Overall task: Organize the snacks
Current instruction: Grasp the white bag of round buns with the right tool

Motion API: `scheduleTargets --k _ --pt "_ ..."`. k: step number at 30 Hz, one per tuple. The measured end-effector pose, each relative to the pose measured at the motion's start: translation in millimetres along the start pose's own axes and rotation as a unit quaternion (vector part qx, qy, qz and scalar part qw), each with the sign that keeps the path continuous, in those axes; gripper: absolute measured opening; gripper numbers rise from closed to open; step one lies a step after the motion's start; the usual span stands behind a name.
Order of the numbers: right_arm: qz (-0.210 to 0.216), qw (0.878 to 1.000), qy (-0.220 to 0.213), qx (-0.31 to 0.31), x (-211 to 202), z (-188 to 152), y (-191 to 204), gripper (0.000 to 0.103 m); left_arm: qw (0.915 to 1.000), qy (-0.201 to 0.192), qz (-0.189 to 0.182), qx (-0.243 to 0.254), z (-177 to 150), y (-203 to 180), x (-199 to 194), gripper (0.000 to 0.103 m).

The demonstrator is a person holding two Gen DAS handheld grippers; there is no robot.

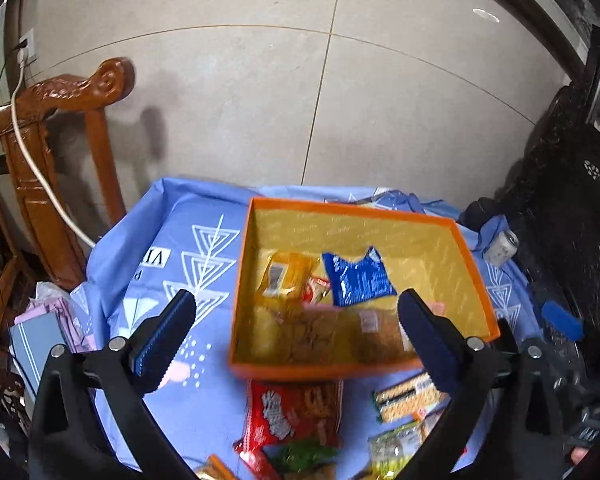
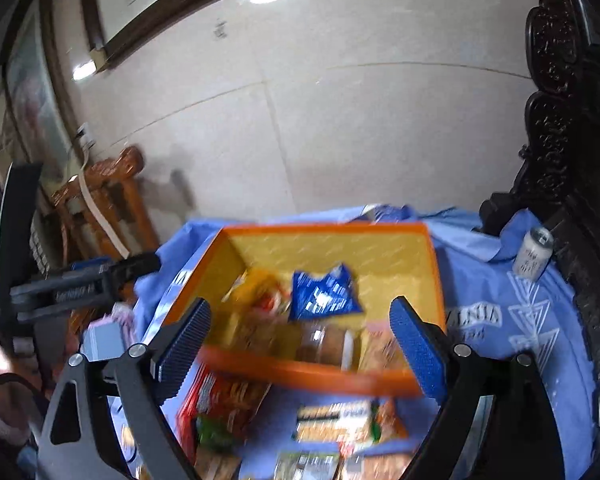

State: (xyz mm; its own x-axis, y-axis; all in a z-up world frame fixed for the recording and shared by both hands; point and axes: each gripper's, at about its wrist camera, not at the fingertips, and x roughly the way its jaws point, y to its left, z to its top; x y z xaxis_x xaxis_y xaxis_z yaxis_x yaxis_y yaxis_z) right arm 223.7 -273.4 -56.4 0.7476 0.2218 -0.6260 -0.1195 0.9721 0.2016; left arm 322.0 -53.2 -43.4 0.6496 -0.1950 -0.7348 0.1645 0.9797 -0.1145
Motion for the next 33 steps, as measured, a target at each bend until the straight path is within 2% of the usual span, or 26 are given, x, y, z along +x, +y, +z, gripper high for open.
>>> scheduleTargets --k 4,9,15,21,25,29,33 --pt "0.018 0.999 0.025 -0.034 -10.7 -38.0 17.3 0.091 0.9999 0.006 0.002 0.008 -32.2 7.7 -13.4 0.099" --pt "0.063 0.994 0.058 -0.062 -30.5 -86.8 37.5 0.091 0.9996 0.02 -0.002 0.019 -79.3 13.8 -26.0 0.099" --pt "0.096 0.987 0.092 -0.085 -48.2 -130.1 60.4 0.091 0.9989 0.043 0.004 0.016 -134.8 24.6 -40.1 0.099" --pt "0.089 0.982 0.116 -0.12 -50.0 -162.1 77.1 0.091 0.9971 0.069 -0.001 0.033 -193.6 27.0 -55.1 0.099" --pt "0.075 0.98 0.135 -0.123 -37.0 -178.9 76.5 0.09 0.9936 0.092 0.015 0.062 -233.5 29.6 -53.3 0.099" --pt "0.118 0.974 0.158 -0.109 -32.6 -193.4 85.7 0.09 0.991 0.119 0.024 0.056 -261.3 46.1 -46.7 0.099" --pt "0.142 0.963 0.181 -0.137 -23.1 -213.8 107.0 0.09 0.9905 0.13 0.024 0.039 -272.8 69.3 -40.7 0.099"
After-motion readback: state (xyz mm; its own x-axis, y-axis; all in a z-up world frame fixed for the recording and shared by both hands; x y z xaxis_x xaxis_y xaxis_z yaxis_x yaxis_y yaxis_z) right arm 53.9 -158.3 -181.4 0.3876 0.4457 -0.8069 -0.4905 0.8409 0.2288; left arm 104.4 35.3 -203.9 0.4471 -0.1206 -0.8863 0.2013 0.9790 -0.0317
